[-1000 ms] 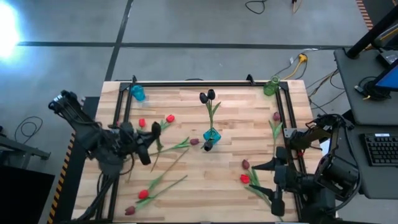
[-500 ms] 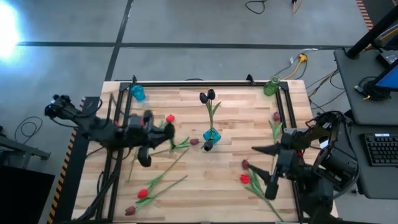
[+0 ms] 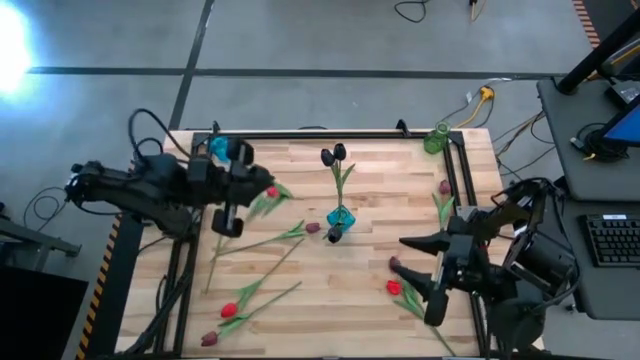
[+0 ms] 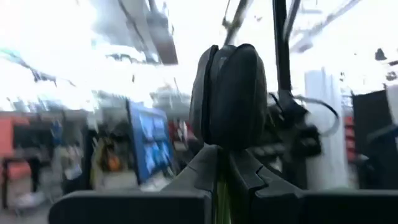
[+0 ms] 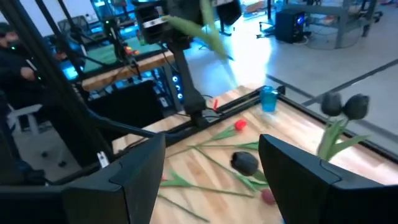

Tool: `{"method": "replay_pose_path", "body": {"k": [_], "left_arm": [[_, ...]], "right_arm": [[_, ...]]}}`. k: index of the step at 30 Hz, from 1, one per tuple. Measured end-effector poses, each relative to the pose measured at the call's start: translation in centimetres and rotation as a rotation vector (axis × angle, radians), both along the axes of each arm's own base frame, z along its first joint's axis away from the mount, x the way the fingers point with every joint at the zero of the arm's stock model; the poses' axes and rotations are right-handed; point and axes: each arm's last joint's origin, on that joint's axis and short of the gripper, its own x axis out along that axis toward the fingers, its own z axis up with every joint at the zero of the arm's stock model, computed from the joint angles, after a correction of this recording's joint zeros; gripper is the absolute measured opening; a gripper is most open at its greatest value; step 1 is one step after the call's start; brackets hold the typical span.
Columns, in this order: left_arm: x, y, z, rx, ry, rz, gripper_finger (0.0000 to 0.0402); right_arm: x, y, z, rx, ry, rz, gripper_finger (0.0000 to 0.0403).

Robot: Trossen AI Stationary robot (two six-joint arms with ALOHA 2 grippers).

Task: Sort flowers into vase by color
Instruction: Put the black flower into the right blue vase

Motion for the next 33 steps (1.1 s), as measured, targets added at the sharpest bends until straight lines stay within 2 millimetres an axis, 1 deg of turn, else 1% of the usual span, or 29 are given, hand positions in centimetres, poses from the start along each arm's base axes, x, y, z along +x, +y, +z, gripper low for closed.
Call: {"method": "replay_pose_path", "body": {"k": [3, 6, 10, 13, 15, 19, 23, 26, 30, 33], "left_arm": [[-0.1, 0.9, -0.8, -0.022, -0.105, 0.035, 0.0], [0.3, 1.5, -2.7, -0.064, -0.182, 0.068, 0.0], [1.7, 1.5, -5.8, -0.04, -0.131, 0.156, 0.0], [2.1, 1.7, -6.7, -0.107, -0.122, 0.199, 0.0], [2.3, 1.7, -7.1, -0.144, -0.135, 0.189, 0.0], [2.9, 1.7, -8.2, -0.161, -0.182, 0.183, 0.0], [3.5, 2.0, -10.1, -0.228, -0.234, 0.153, 0.0], [4.4, 1.8, -11.5, -0.225, -0.244, 0.103, 0.0], [5.7, 1.7, -13.0, -0.225, -0.216, 0.094, 0.0], [6.2, 1.7, -13.7, -0.226, -0.214, 0.099, 0.0]], "right_arm": [[0.7, 0.9, -0.5, 0.02, 0.0, 0.015, 0.0251], [1.2, 1.6, -1.0, 0.025, 0.002, 0.019, 0.0251], [1.6, 2.0, -1.4, 0.033, 0.004, 0.013, 0.0251], [1.8, 1.9, -1.5, 0.048, -0.001, 0.0, 0.0251], [1.9, 1.9, -1.5, 0.057, -0.005, -0.005, 0.0251], [2.0, 1.8, -1.5, 0.066, -0.013, -0.017, 0.0251], [2.1, 1.8, -1.4, 0.089, -0.029, -0.02, 0.0251], [2.1, 1.9, -1.3, 0.094, -0.033, -0.02, 0.0251], [2.1, 1.9, -1.2, 0.104, -0.041, -0.02, 0.0251], [2.1, 1.9, -1.2, 0.118, -0.047, -0.023, 0.0251]]}}
